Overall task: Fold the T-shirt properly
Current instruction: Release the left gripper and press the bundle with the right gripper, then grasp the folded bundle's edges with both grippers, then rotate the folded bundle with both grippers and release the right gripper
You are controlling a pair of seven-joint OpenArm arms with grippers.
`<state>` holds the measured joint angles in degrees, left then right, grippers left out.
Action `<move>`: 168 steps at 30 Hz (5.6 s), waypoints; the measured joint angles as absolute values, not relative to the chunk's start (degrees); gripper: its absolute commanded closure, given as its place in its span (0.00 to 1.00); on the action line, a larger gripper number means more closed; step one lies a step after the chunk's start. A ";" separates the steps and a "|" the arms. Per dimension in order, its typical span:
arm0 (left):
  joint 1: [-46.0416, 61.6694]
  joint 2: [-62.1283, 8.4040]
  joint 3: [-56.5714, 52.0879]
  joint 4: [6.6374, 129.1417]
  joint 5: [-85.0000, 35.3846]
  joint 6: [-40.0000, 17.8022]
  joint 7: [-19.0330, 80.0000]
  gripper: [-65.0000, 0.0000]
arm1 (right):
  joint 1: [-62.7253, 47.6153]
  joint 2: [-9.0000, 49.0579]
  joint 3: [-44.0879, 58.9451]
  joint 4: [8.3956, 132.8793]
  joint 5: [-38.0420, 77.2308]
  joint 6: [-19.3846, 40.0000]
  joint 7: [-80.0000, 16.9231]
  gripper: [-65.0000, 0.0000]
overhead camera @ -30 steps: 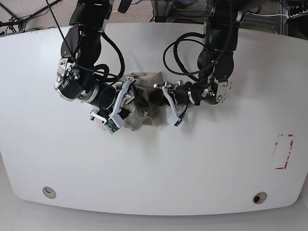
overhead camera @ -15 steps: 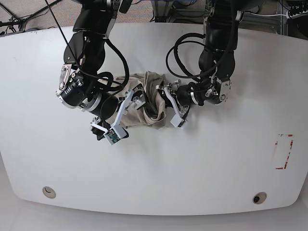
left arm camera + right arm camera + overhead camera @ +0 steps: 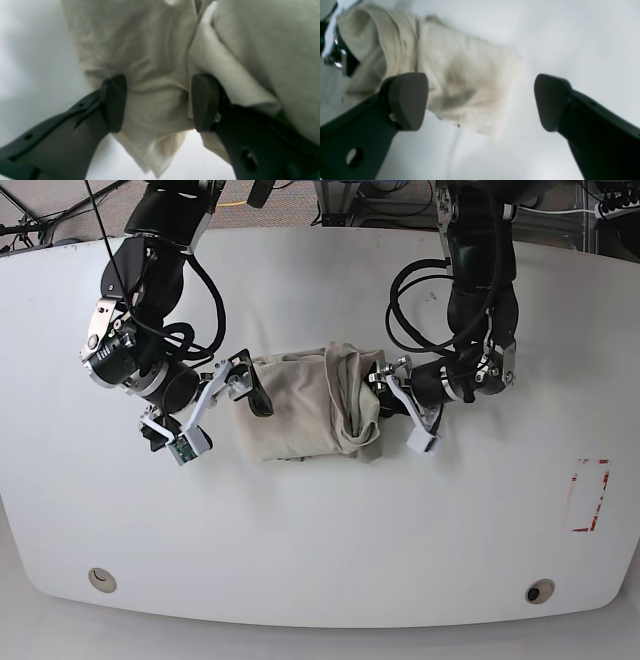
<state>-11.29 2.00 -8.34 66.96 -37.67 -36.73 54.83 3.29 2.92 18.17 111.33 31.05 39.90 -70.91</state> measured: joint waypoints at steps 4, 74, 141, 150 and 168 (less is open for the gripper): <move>-11.09 -1.15 -8.32 67.64 -45.28 -38.65 55.55 0.41 | 1.87 3.36 18.17 111.31 30.63 39.90 -70.94 0.00; 0.38 -11.22 -1.21 102.50 -34.72 -32.45 54.46 0.41 | 22.76 17.80 5.54 73.01 37.82 39.53 -56.77 0.72; 6.33 -1.56 6.96 112.62 -7.11 -39.97 67.92 0.41 | 0.93 6.04 18.63 96.47 10.50 40.05 -53.80 0.72; 11.46 -2.13 6.66 111.09 -6.87 -39.94 67.92 0.41 | 4.03 6.52 14.55 86.80 9.52 39.86 -46.35 0.72; -11.40 -7.20 7.01 80.09 -7.84 -40.40 56.73 0.41 | -6.24 5.89 12.27 90.83 10.55 39.51 -42.81 0.72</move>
